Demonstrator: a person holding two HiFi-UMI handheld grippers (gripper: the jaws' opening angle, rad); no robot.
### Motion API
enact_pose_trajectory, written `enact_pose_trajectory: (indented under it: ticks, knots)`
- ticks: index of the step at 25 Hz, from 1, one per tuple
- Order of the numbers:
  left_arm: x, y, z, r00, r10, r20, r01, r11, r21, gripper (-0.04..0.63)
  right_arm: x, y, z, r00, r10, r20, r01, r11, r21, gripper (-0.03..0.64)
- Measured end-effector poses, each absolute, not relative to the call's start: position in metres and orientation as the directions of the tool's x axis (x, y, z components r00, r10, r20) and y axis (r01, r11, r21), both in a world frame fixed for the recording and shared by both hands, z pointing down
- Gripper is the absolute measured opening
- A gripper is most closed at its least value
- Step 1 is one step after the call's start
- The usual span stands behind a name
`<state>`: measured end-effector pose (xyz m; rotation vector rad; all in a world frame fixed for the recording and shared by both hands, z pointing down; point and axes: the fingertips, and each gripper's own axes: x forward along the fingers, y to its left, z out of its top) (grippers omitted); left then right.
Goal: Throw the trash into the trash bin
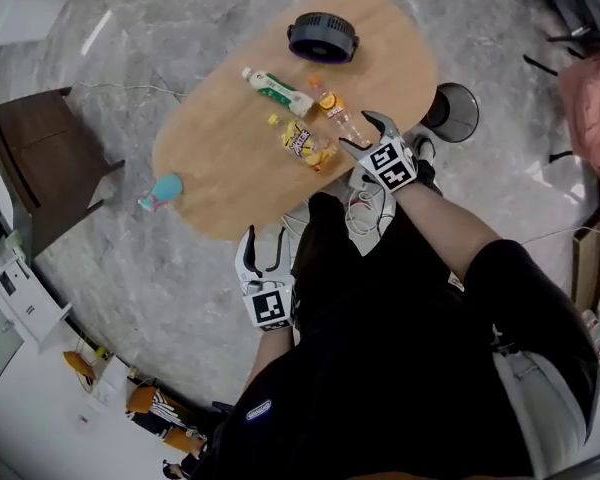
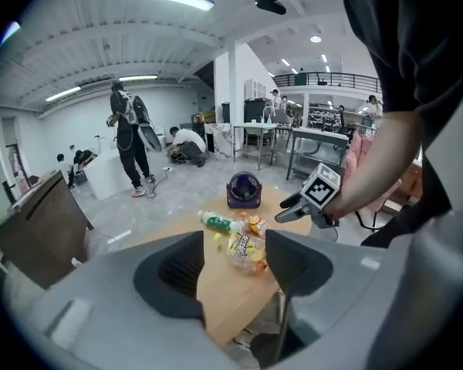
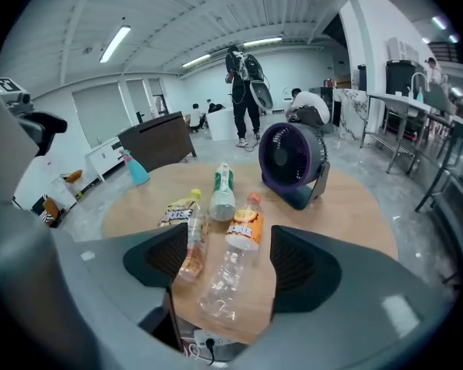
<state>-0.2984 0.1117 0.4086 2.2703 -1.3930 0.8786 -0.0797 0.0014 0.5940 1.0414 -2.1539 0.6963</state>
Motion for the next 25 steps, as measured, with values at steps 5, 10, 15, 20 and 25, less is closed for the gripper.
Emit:
enact_pose_trajectory:
  ticks: [5,10,15,20,25]
  knots:
    - [-0.302,0.124,0.417,0.369,-0.639,0.675,-0.852,-0.523,-0.03,0.256,-0.082,-0.004,0.647,-0.453,-0.469,0.758,-0.858,0.459,-0.229,0.356]
    - [-0.322,0.125,0.426,0.357,-0.631,0.689,-0.859,-0.512,-0.023,0.256,-0.092,-0.002,0.683,-0.449,-0.435,0.78,-0.867,0.423,-0.263,0.35]
    - [-0.328,0.135,0.437,0.358,-0.611,0.706,-0.854,-0.52,-0.017,0.256,-0.091,0.005,0.709,-0.412,-0.387,0.825,-0.879,0.406,-0.249,0.334]
    - [-0.32,0.145,0.444,0.375,-0.591,0.714,-0.846,-0.533,0.004,0.256,-0.087,0.01,0.721,-0.412,-0.378,0.829,-0.886,0.378,-0.268,0.318]
    - [-0.299,0.143,0.441,0.403,-0.578,0.71,-0.832,-0.555,0.021,0.256,-0.073,0.015,0.708,-0.437,-0.414,0.799,-0.881,0.378,-0.285,0.311]
